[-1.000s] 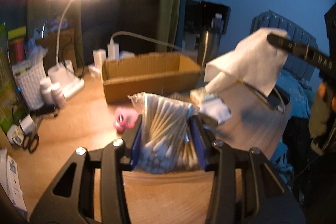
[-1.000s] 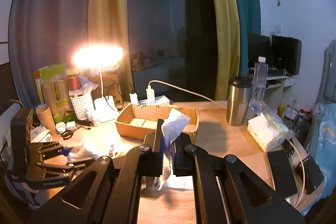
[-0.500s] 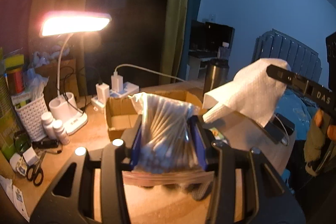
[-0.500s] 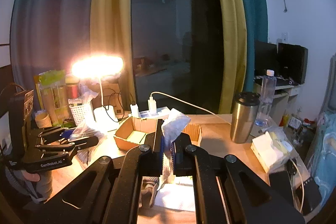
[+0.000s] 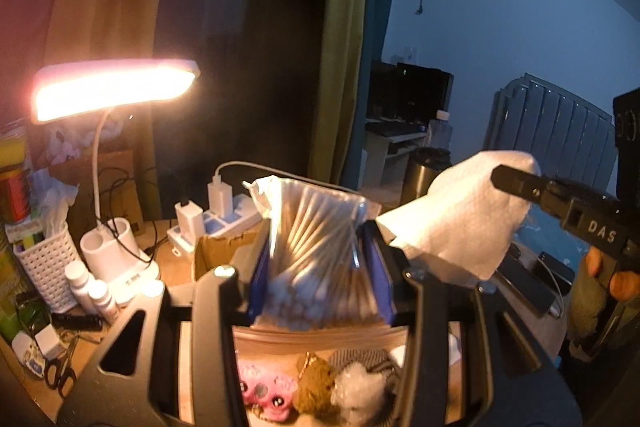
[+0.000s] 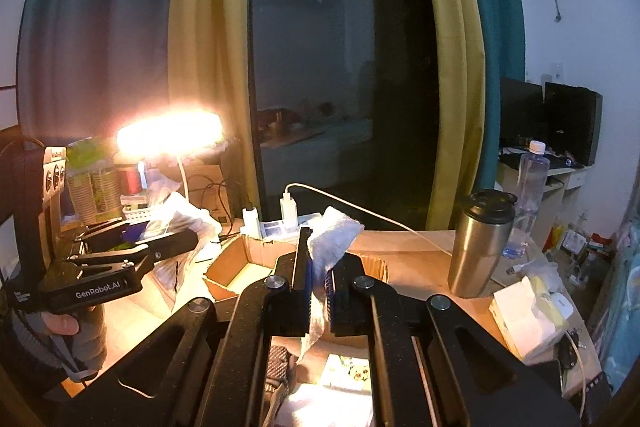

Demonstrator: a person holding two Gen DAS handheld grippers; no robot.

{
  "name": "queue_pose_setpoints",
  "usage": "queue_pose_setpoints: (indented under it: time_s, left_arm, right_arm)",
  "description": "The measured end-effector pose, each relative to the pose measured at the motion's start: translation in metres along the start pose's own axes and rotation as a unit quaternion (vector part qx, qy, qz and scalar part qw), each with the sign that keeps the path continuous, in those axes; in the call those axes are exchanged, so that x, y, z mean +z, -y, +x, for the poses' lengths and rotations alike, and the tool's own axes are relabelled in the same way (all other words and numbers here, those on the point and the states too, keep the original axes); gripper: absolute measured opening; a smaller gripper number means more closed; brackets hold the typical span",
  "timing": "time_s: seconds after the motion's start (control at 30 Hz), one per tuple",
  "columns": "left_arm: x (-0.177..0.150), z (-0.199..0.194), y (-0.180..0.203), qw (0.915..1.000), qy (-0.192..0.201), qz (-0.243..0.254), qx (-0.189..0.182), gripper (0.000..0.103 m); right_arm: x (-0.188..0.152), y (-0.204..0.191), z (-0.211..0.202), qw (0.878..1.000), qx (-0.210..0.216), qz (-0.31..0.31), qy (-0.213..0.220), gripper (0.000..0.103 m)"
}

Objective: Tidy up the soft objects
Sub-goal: 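Lower the swab bag into the box with the left tool while the right tool drops the tissue in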

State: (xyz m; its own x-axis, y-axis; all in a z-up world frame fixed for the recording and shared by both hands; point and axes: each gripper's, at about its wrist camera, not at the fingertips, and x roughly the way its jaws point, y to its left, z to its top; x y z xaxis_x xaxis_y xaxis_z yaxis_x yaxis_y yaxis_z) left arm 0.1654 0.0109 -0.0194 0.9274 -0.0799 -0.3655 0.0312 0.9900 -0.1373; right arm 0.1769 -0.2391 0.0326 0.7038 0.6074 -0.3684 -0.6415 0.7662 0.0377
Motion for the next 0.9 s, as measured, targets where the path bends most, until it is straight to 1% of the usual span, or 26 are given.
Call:
queue_pose_setpoints:
  time_s: [0.27,0.5,0.7,0.9]
  left_arm:
    - [0.007,0.031,-0.004,1.0000,0.002,0.002,0.004,0.044]
    - [0.006,0.059,-0.001,1.0000,-0.008,0.002,0.003,0.044]
    - [-0.001,0.087,-0.004,0.9995,-0.031,0.000,0.000,0.044]
    - [-0.013,0.117,-0.006,0.9982,-0.059,-0.009,-0.005,0.044]
  right_arm:
    - [0.004,0.013,0.036,1.000,0.009,-0.003,-0.014,0.006]
    - [0.001,0.023,0.068,0.999,0.022,-0.006,-0.035,0.006]
    - [-0.005,0.029,0.095,0.998,0.034,-0.001,-0.053,0.006]
    - [-0.015,0.034,0.125,0.996,0.047,0.008,-0.080,0.006]
